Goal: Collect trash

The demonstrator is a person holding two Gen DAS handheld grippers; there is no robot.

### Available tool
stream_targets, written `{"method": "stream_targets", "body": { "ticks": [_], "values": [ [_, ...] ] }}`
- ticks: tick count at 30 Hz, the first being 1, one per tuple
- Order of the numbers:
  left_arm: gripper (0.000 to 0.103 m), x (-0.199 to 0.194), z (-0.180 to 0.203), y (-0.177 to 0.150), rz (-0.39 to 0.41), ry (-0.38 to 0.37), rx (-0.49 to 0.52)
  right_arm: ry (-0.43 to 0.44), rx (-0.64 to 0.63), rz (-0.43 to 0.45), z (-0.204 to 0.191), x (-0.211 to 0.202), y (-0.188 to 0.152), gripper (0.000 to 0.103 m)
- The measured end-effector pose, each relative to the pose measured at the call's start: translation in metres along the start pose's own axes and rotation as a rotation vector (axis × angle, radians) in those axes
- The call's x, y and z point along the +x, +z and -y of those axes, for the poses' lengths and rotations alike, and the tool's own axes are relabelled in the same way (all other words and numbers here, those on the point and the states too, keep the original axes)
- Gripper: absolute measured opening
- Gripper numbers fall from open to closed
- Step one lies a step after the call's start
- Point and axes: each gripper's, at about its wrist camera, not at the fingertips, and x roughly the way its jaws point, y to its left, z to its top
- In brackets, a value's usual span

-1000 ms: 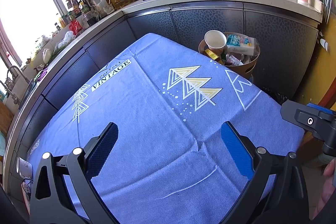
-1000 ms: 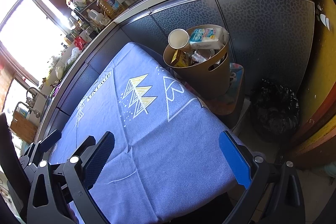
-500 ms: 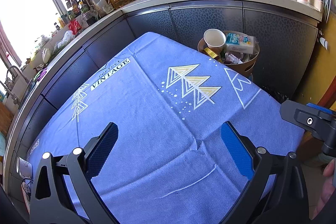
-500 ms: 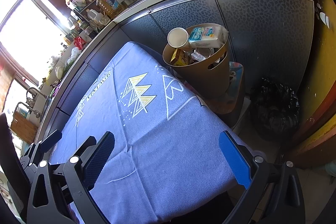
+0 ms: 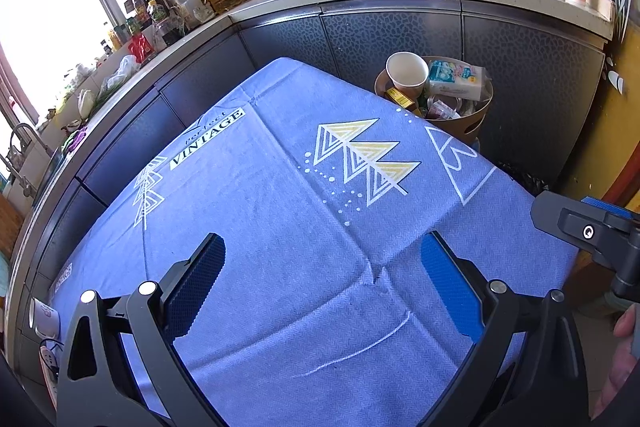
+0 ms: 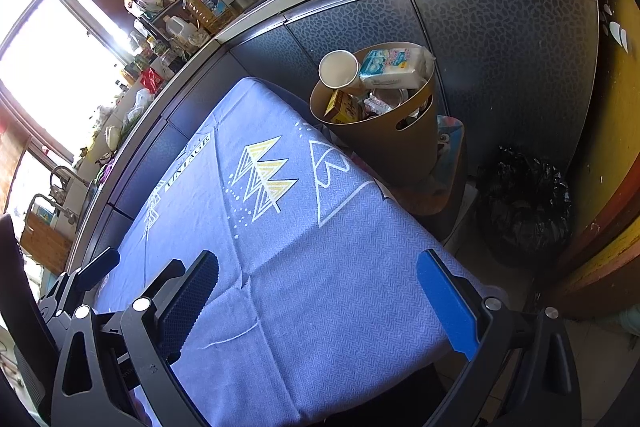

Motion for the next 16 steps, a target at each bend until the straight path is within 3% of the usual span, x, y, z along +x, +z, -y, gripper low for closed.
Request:
{"method": "stream_targets", "body": {
  "ticks": [16],
  "values": [
    [0.097,0.0011,-0.0079,0.0006,-0.015,-0.031,-0.012,-0.001,0.002,-0.002,0.0005,0.0021,-0.0018,0.099]
  ]
}}
